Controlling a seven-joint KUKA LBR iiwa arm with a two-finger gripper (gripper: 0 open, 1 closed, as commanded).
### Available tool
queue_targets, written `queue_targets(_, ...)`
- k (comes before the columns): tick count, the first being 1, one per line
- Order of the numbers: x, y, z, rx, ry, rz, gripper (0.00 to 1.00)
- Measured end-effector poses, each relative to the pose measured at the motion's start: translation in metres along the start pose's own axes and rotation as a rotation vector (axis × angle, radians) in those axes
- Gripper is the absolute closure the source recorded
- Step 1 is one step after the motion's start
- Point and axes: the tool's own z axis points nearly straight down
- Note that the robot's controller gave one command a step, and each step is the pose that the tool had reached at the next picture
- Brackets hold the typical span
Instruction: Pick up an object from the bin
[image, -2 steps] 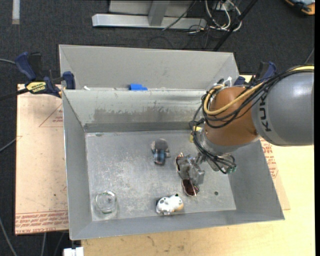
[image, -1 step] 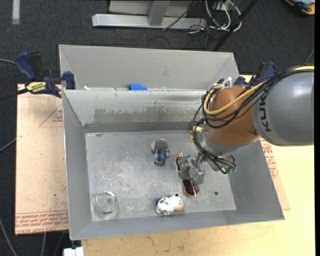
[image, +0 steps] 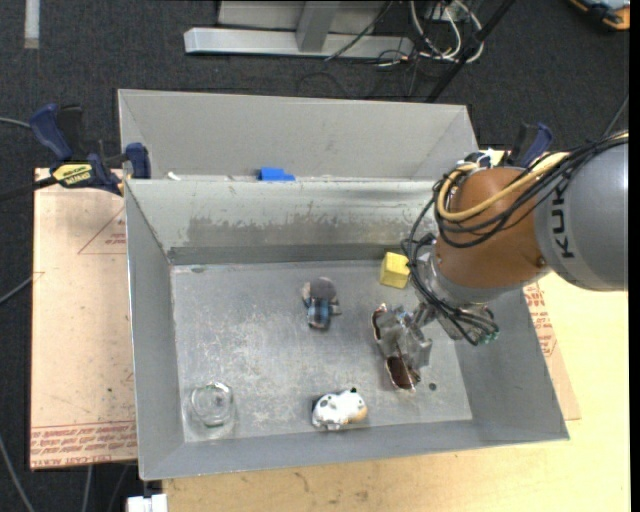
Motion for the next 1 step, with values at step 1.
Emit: queue_targets(1, 0.0065, -0.0066, -0.0098, 0.005, 0.0, 0.022, 1.0)
